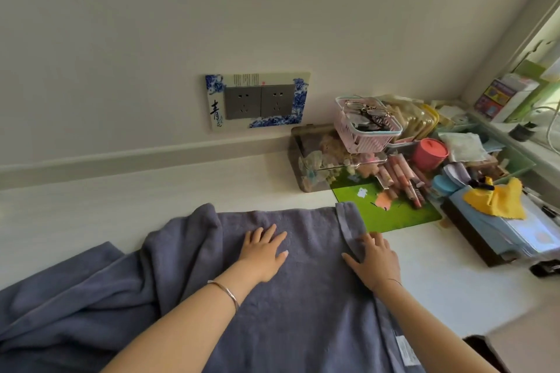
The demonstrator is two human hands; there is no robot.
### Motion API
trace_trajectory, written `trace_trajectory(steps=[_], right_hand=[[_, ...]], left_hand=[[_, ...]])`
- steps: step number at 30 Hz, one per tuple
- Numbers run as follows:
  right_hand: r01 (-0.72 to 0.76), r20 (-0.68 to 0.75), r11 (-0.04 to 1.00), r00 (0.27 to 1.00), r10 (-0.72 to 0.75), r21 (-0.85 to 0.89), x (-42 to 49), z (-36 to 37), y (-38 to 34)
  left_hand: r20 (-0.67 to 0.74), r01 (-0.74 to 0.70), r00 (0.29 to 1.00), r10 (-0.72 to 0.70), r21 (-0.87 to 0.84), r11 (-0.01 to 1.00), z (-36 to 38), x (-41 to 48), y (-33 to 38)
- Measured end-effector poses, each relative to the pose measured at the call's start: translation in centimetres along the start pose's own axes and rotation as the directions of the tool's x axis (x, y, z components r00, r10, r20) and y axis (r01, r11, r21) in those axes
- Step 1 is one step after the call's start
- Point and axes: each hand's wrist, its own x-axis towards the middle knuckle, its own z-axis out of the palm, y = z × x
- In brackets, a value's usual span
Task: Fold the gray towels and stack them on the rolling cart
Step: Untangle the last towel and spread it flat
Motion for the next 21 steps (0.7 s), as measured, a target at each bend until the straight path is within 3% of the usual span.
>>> trace_trajectory(steps=[3, 5, 7, 10, 15, 17, 21], right_hand=[[0.186, -0.196, 0.981, 0.962, -0.191, -0.046, 0.5, 0.5, 1.2], [0.073, -0.242, 0.981, 0.970, -0.028, 0.179, 1.5, -0.7, 1.8], [-0.052, -0.255, 0.901, 0.951, 0.176, 0.431, 3.1, -1.9, 2.4], [-0.109, -0.281, 0.779, 0.895, 0.347, 0.617, 5.8, -3.7, 3.4], [-0.377, 0.044, 0.660, 0.886, 0.463, 0.650, 8.2, -2.1, 5.8], [-0.391, 0.087, 0.636, 0.887, 0.454, 0.665, 7.6, -1.4, 6.7], [-0.390, 0.118, 0.689, 0.906, 0.407, 0.610, 4.7, -0.4, 8.4]], left_hand=[[-0.078, 0.039, 0.996, -0.036, 0.032, 0.999, 1.5, 0.4, 0.1], [-0.111, 0.051, 0.993, -0.049, 0.018, 0.999, 1.9, 0.8, 0.4], [-0.109, 0.067, 0.992, -0.068, -0.018, 0.998, 2.0, 1.0, 0.7], [-0.104, 0.089, 0.990, -0.097, -0.076, 0.993, 1.9, 1.7, 1.3], [-0.104, 0.109, 0.987, -0.123, -0.129, 0.986, 1.6, 2.8, 2.3], [-0.100, 0.133, 0.984, -0.147, -0.136, 0.982, 1.5, 3.2, 2.5], [-0.131, 0.169, 0.975, -0.182, -0.103, 0.980, 2.2, 3.4, 3.2]])
